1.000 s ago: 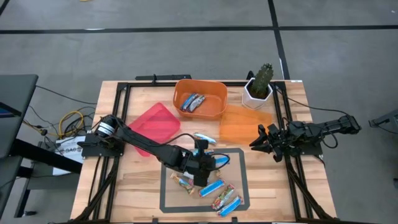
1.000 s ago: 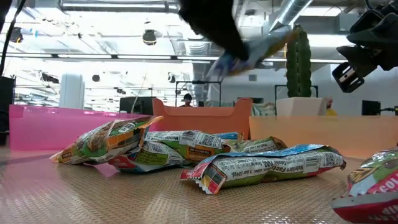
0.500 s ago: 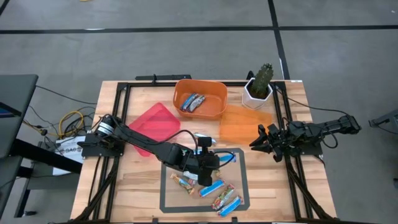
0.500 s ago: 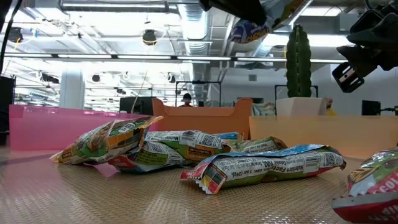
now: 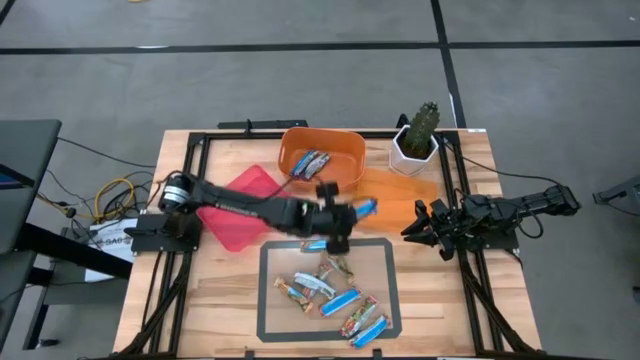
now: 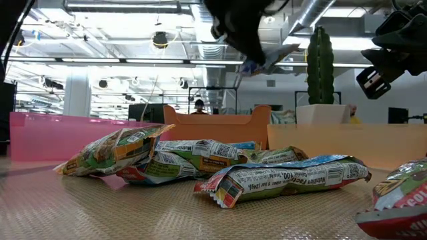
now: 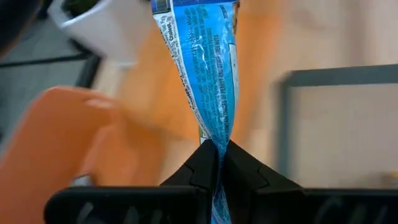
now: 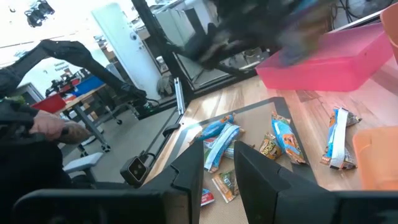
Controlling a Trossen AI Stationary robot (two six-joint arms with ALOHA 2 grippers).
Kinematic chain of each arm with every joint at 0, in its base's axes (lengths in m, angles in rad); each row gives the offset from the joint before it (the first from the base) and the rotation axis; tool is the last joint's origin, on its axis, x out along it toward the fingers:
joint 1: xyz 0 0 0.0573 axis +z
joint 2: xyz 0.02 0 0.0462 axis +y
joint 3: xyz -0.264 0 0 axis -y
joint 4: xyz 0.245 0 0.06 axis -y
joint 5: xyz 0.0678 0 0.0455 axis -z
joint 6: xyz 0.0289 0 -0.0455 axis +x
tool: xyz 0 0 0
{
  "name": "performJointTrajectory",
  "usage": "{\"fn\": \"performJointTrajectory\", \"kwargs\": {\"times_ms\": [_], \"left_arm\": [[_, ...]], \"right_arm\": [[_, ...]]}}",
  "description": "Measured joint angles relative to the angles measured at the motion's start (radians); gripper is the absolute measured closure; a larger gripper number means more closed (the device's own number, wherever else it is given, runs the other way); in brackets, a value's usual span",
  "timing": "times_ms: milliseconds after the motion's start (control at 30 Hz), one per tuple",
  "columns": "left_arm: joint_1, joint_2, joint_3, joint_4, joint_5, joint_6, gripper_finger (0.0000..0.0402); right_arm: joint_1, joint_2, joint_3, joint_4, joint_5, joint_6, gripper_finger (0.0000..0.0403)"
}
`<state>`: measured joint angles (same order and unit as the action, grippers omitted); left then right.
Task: Pick and place Granola Bars by type
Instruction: Put the blue granola bar into the orange bin
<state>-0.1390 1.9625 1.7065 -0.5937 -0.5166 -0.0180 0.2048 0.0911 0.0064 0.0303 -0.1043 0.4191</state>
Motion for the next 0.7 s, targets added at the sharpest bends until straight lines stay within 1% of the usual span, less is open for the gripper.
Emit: {"fn": "performJointTrajectory", "kwargs": {"times_ms": [100,200,367,533,700], "left_arm": [[0.078,0.000,0.000,0.000,-0.025,0.028,0.0388],[0.161,-0.006,0.000,-0.002,-0.026,0.034,0.0388],[0.295,-0.011,0.000,-0.005,-0.027,-0.024,0.0388],[0.382,-0.001,-0.001,-0.057,-0.016,-0.091,0.0388],[0.437,0.002,-0.001,-0.097,0.013,-0.136,0.0388]], "right_arm": [[0.000,0.000,0.000,0.000,0.000,0.000,0.0321],[0.000,0.000,0.000,0.000,0.000,0.000,0.0321],[0.000,0.000,0.000,0.000,0.000,0.000,0.0321],[0.000,0.000,0.000,0.000,0.000,0.000,0.0321],[0.000,0.000,0.000,0.000,0.000,0.000,0.0321]]}}
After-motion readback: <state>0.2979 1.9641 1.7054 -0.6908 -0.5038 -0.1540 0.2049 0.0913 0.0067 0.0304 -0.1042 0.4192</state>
